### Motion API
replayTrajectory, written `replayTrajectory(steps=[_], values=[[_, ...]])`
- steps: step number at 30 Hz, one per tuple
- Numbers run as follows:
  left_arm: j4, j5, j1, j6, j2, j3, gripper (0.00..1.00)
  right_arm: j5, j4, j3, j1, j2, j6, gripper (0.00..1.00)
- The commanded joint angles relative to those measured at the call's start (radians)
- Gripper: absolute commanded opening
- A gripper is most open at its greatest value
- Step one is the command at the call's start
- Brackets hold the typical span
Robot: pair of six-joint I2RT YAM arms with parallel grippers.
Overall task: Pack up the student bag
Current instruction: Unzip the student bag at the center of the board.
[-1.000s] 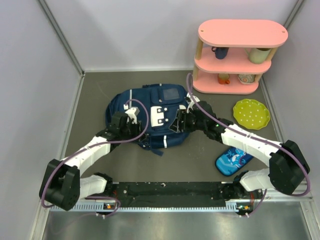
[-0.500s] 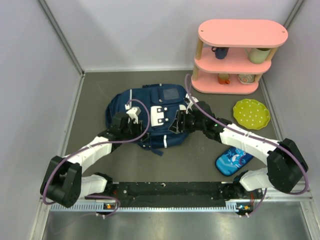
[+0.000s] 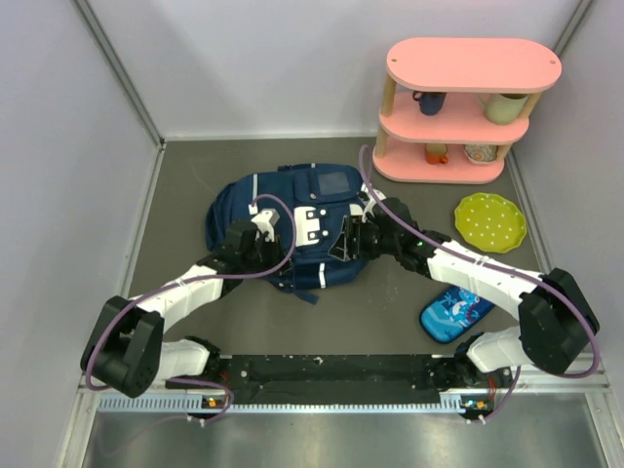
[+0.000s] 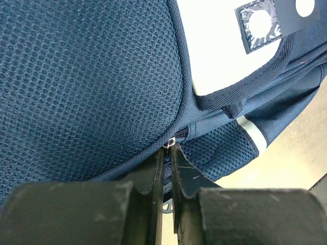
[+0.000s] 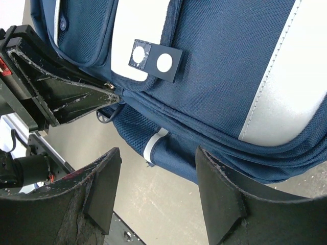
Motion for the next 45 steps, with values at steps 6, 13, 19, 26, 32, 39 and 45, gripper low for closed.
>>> replayTrajectory(steps=[6,13,19,26,32,39,45], values=[[0.062,-0.103,-0.018,-0.015,-0.054,0.001,0.00,-0.016,0.041,0.017,-0.008,-0.023,0.055,0.60],[-0.009,-0.101,-0.041,0.008,-0.137,0.033,0.00,-0.059,0.167,-0.044,0.036,0.005,0.377,0.55],[-0.070,-0.086,-0.067,0.028,-0.149,0.064,0.00,0.038,0.263,-0.107,0.072,0.022,0.653,0.59],[-0.107,-0.065,-0.091,0.044,-0.158,0.099,0.00,0.116,0.237,-0.116,0.107,0.040,0.809,0.64],[-0.120,-0.045,-0.094,0.044,-0.174,0.108,0.00,0.219,0.259,-0.069,0.110,0.156,0.856,0.65],[-0.159,-0.025,-0.098,0.058,-0.181,0.120,0.00,0.341,0.365,-0.069,0.099,0.206,0.859,0.28],[-0.290,-0.107,-0.098,0.073,-0.227,0.130,0.00,0.377,0.319,-0.095,0.026,0.103,0.716,0.00]])
